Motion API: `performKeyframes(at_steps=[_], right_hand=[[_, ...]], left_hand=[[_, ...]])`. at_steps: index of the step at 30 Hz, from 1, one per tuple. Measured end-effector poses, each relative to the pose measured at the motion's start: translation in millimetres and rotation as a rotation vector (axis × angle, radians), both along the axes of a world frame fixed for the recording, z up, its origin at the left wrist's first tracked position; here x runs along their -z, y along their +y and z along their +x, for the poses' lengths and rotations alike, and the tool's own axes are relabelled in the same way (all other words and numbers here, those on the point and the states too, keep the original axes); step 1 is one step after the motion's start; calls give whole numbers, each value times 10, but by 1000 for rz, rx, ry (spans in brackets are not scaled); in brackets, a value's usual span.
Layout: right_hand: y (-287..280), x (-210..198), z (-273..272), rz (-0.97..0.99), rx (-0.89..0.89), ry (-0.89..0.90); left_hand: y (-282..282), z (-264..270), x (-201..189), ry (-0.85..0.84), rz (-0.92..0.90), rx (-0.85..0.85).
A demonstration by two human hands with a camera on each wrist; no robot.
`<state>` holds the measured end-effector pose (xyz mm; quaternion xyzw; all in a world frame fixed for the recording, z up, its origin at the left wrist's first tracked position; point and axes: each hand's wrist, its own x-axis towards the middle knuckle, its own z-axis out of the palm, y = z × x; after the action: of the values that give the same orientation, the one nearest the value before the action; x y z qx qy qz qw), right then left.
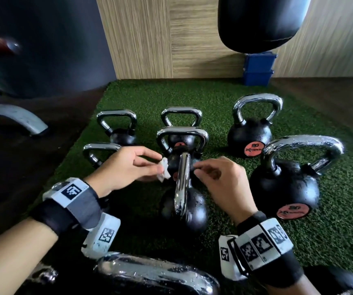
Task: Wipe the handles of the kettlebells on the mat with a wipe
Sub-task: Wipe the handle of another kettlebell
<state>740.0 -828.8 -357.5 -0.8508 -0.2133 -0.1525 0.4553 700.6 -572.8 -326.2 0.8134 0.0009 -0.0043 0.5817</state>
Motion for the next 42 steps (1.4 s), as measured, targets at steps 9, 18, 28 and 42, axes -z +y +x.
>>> performKeyframes(at_steps=[9,18,28,42], right_hand=[[249,-279,-111,336,-148,-43],[63,227,148,385,156,196],[323,619,452,206,180,411],[504,642,544,264,141,315]], left_hand=[[-309,148,-411,-99,-40,42],[-133,301,-144,-7,423,234],[-569,211,733,14,919,528],[-494,233,908,1,782,413]])
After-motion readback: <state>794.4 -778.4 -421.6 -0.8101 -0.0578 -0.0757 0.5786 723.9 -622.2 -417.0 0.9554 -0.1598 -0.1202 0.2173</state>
